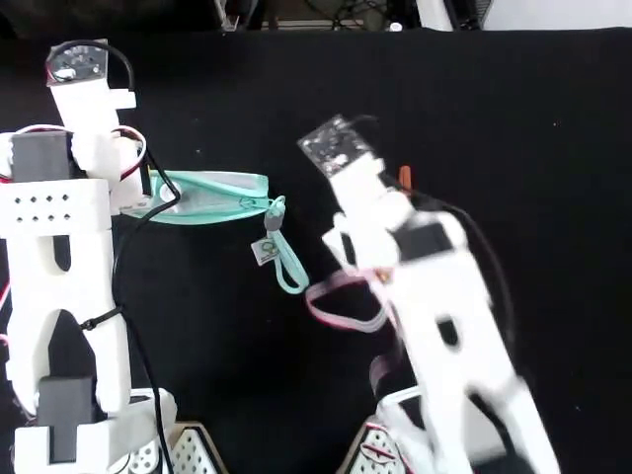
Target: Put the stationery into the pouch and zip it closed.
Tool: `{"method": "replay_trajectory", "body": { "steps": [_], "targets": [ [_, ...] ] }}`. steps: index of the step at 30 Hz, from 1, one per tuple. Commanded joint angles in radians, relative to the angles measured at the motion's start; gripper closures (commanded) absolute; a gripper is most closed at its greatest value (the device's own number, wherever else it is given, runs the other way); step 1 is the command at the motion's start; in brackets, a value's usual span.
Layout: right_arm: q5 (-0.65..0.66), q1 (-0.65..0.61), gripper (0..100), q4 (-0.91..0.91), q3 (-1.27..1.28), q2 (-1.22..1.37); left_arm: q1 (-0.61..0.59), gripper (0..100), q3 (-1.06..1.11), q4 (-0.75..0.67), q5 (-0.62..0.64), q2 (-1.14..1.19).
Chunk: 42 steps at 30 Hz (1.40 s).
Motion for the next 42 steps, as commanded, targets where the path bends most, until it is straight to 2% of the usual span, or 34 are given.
{"method": "replay_trajectory", "body": {
  "steps": [1,4,8,13,22,29,33,37,42],
  "targets": [
    [-0.097,-0.087,98.5,-0.064,-0.012,-0.366,-0.01,97,0.004,-0.011,-0.005,0.003],
    [-0.132,-0.221,98.2,-0.186,-0.005,-0.536,-0.012,97,0.004,-0.009,-0.005,0.003],
    [-0.138,-0.376,98.4,-0.356,-0.005,-0.595,-0.01,97,0.004,-0.006,-0.003,0.003],
    [-0.138,-0.456,98.4,-0.493,0.016,-0.565,-0.01,97,0.004,-0.006,-0.002,0.003],
    [-0.14,-0.466,98.5,-0.824,0.085,-0.364,-0.01,97,0.004,-0.008,-0.002,0.003],
    [-0.138,-0.459,98.5,-1.003,0.085,-0.194,-0.016,97,0.004,-0.003,-0.002,0.003],
    [-0.135,-0.454,98.5,-1.053,0.088,-0.104,-0.016,97,0.004,-0.003,-0.002,0.003],
    [-0.137,-0.399,98.5,-1.054,0.091,-0.022,-0.016,97,0.004,-0.003,-0.002,0.003],
    [-0.138,-0.377,98.5,-1.051,0.179,-0.007,-0.016,97,0.004,-0.005,-0.002,0.003]
  ]
}}
